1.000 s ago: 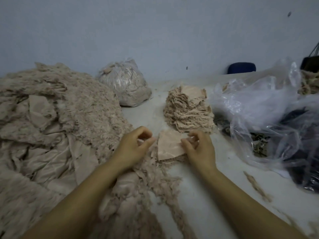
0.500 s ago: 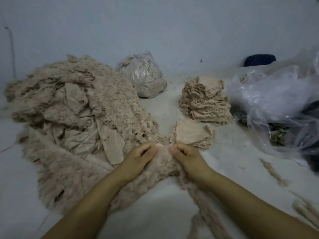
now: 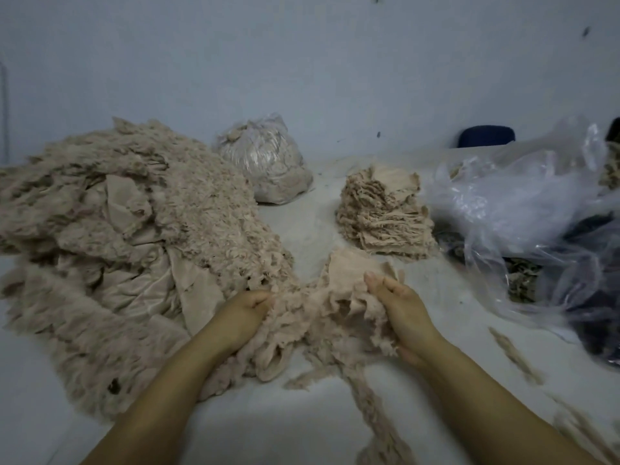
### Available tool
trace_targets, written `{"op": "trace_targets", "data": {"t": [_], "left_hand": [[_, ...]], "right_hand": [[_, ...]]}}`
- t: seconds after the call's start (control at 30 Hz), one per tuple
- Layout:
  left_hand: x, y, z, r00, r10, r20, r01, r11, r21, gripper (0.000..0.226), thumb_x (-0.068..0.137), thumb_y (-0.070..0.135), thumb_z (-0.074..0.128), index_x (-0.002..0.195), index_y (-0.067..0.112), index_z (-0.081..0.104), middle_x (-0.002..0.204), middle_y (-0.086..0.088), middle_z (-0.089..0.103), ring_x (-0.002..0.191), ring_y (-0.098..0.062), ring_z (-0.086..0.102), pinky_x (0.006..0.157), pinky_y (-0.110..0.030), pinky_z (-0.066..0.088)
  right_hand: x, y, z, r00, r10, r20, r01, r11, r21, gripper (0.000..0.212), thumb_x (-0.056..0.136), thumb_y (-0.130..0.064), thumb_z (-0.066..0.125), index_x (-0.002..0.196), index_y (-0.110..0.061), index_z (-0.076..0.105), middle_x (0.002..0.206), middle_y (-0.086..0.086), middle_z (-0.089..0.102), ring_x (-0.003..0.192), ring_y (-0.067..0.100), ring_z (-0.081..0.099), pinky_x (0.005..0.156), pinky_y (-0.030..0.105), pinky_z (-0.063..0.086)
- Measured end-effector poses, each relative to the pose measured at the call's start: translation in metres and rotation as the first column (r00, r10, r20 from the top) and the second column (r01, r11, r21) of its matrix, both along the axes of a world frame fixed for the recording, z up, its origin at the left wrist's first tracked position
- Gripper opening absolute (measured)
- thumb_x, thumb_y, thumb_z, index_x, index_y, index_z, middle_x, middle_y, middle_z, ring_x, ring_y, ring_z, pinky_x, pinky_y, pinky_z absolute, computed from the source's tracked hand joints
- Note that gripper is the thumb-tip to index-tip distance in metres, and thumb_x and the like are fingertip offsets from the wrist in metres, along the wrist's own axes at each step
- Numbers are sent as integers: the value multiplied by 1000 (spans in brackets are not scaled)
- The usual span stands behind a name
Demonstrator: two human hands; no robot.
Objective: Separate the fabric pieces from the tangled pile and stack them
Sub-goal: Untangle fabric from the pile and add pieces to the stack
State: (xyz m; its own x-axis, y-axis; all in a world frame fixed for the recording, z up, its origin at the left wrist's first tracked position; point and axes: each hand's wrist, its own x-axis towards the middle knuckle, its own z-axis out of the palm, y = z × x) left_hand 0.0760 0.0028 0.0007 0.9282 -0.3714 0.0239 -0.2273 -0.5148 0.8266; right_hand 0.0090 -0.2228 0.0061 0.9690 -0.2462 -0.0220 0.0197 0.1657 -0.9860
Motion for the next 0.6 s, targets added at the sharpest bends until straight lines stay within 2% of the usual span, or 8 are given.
{"op": "trace_targets", "data": {"t": [0.1,0.17,0.2,0.23,0.33,0.4,0.5,0.6], "left_hand": [[-6,-6,8,999,-47,21,48,997,-67,31,97,28,47,73,10,51,68,3,51,67,-10,45,62,-23,32],[-16,-23,12,990,-73,120,81,995,-57,21,90,40,54,85,20,60,81,7,59,75,-9,54,68,-16,40],[-22,-33,14,988,-81,134,94,992,-88,20,83,46,60,88,26,60,84,10,60,77,-6,56,69,-10,41],[-26,-43,14,991,-100,90,113,980,-162,26,77,49,64,85,24,60,81,8,60,74,-8,56,68,-10,41],[-31,-59,12,983,-116,-143,34,880,-475,29,82,25,68,79,0,54,78,-13,57,72,-20,54,66,-26,47],[-27,-61,14,964,-88,-250,-84,793,-604,17,87,16,63,85,2,54,81,-17,55,71,-23,58,59,-29,53],[-20,-60,19,954,-67,-292,-139,765,-629,13,88,13,60,80,3,59,77,-12,59,64,-17,58,52,-26,52],[-17,-59,23,931,-97,-351,-184,707,-683,11,90,9,56,84,14,63,74,-3,62,60,-11,62,53,-25,55]], "right_hand": [[1,-6,-6,995,101,-25,-98,992,83,48,83,-32,63,99,13,58,93,30,61,81,35,57,77,42,50],[3,1,-10,986,167,4,-167,983,71,15,85,-15,64,93,-3,67,92,18,66,79,23,62,72,31,53],[3,6,-12,983,183,28,-184,980,69,10,85,-7,64,94,-10,69,91,14,68,78,19,64,70,27,55],[2,10,-14,979,194,59,-198,978,72,17,84,-2,65,96,-14,68,90,12,68,77,19,65,69,26,56],[1,15,-13,973,173,153,-178,984,19,32,78,-6,71,107,-15,63,89,10,67,79,19,66,71,25,56],[1,12,-14,976,165,145,-172,984,38,41,76,-25,70,114,-15,59,98,11,67,86,19,68,75,28,56],[-2,12,-12,958,286,21,-285,943,172,43,86,-37,60,114,-5,60,101,17,69,83,26,69,72,38,57],[-3,14,-14,968,252,4,-249,953,175,27,80,-26,67,94,-4,64,76,9,70,59,15,65,52,25,52]]}}
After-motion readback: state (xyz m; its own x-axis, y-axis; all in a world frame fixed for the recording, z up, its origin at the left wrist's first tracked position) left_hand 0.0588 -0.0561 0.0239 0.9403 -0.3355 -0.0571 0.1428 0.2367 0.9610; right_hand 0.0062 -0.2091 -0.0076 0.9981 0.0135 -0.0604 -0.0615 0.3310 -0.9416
